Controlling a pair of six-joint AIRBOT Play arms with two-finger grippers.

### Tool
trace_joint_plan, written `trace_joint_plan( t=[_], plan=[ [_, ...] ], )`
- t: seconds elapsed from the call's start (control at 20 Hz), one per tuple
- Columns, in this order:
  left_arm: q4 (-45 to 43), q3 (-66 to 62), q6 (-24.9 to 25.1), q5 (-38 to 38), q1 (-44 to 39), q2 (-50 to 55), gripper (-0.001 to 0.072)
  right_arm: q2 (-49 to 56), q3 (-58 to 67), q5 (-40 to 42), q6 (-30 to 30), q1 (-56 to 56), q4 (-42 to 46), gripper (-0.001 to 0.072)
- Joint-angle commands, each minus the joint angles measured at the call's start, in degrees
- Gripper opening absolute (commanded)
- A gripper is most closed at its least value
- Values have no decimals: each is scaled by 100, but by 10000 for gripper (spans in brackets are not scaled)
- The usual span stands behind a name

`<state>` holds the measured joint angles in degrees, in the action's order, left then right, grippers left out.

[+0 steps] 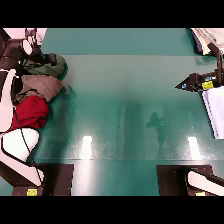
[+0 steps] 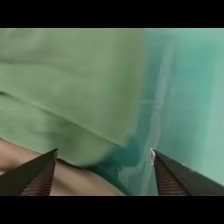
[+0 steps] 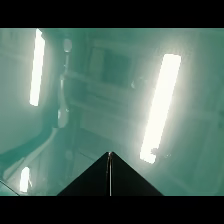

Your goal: Fold the shirts.

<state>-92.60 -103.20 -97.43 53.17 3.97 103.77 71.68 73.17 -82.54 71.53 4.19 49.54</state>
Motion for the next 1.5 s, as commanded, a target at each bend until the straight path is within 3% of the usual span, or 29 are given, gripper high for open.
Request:
trace_joint_plan(
  t=[0.0, 0.25, 0.35, 0.45, 0.65, 0.95, 1.25, 1.45],
  plan=[
    [-90, 2, -140, -363, 273, 487, 706, 4, -2, -2, 2, -2, -2, 18],
    [-61, -13, -184, -608, 273, 807, 701, 4, -2, 2, 2, -2, -2, 18],
    [-57, -13, -223, -623, 273, 807, 284, 4, -2, 0, 2, -2, -2, 18],
    [52, -20, -221, -581, 273, 800, 41, 2, -2, 0, 2, -2, -2, 17],
    [339, -258, -103, -66, 254, 579, 28, -7, 0, 4, 2, -2, -26, 18],
    [295, -1626, 1202, 973, -424, -855, 28, -59, 935, 70, 7, -2, -52, 18],
    [391, -1626, 1386, 1834, -1552, -3025, 28, -59, 2282, 260, 7, -2, -50, 17],
    [944, -1563, 1384, 2503, -2487, -3595, 28, -66, 2835, 238, 7, -2, -52, 18]
  ],
)
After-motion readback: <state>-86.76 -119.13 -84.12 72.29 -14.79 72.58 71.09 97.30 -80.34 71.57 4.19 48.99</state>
